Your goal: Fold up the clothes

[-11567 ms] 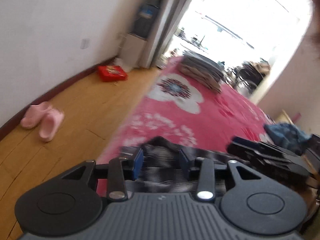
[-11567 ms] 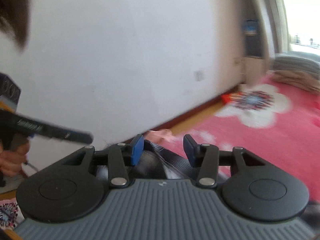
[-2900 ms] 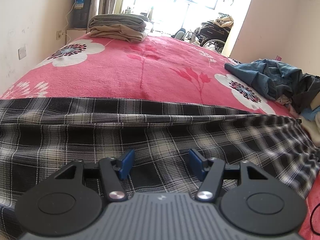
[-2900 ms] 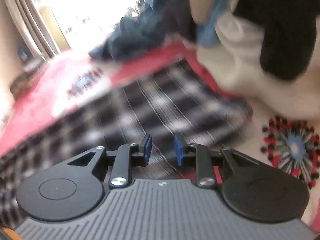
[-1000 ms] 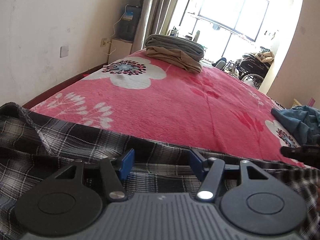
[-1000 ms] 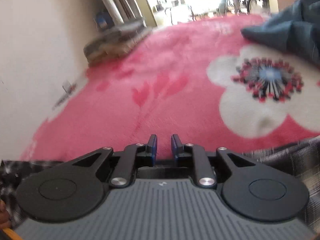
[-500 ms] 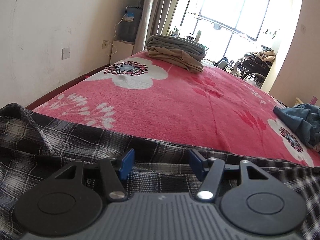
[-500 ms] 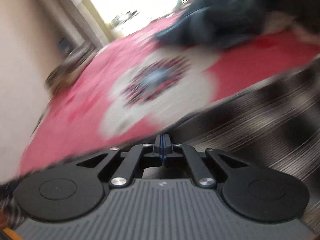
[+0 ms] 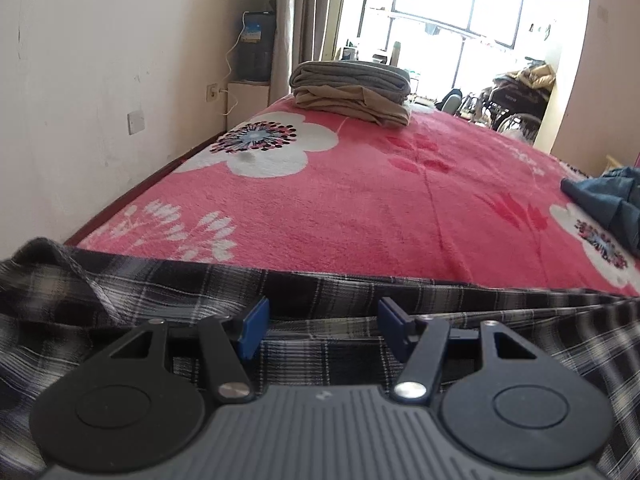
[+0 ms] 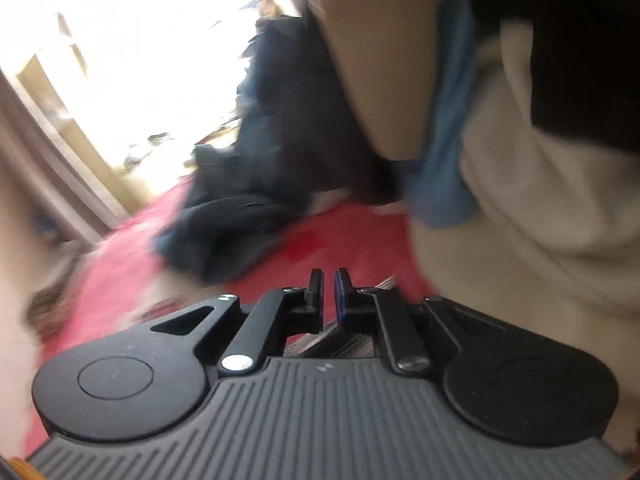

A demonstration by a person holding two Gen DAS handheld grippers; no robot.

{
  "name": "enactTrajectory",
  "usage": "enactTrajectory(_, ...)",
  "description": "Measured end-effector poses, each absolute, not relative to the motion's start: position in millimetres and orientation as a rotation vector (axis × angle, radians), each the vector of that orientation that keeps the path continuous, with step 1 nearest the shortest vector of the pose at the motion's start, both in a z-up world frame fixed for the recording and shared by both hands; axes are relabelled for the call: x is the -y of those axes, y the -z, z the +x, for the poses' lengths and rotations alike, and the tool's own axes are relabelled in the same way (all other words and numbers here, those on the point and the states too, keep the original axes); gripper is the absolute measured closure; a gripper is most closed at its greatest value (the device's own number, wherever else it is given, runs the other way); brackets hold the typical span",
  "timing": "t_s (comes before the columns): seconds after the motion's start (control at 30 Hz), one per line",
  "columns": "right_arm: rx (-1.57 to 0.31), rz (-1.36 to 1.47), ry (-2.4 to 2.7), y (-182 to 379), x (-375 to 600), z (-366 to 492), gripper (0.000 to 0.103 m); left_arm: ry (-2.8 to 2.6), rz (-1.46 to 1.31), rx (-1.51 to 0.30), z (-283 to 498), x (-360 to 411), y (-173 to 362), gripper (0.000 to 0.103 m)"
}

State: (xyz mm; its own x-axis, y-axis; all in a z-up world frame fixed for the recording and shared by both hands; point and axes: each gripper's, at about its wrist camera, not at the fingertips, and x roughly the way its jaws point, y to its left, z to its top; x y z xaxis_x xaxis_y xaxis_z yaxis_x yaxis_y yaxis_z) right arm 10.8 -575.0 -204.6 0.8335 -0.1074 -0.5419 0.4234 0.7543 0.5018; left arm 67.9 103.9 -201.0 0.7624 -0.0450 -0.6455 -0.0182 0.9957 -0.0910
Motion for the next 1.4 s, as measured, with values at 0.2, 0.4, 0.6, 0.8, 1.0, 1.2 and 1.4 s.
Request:
enactTrajectory(0.2,-0.744,0.772,0.22,241,565,-36,0.092,-0.029,-0.042,-0.726,71,-112,183,0.041)
enactTrajectory(0.4,-0.579,0.769,0.572,239,614,-78,0.093,-0.087,-0.038,-0.708,66,-142,132,0.041)
enactTrajectory(0.6,-0.649,0.655,0.254,211,558,-76,0.093,-0.134,-0.035,-0.697,45,-157,96,0.039)
enactTrajectory(0.8,-0.81,0.56,0.247,245,541,-68,0.098,-0.124,-0.017,-0.7,23,-158,82,0.039)
enactTrajectory(1.0,-0.718,0.516,0.485,222,544,-88,0.097,-0.106,-0.036,-0.735,1,-169,74,0.039)
enactTrajectory(1.2,-0.694,0.547,0.275,152,450,-95,0.083,-0.05,-0.081,-0.786,-22,-174,75,0.032)
enactTrajectory(1.4,-0.599,0.571,-0.03,106,312,-84,0.062,-0.005,-0.093,-0.799,-49,-166,76,0.03)
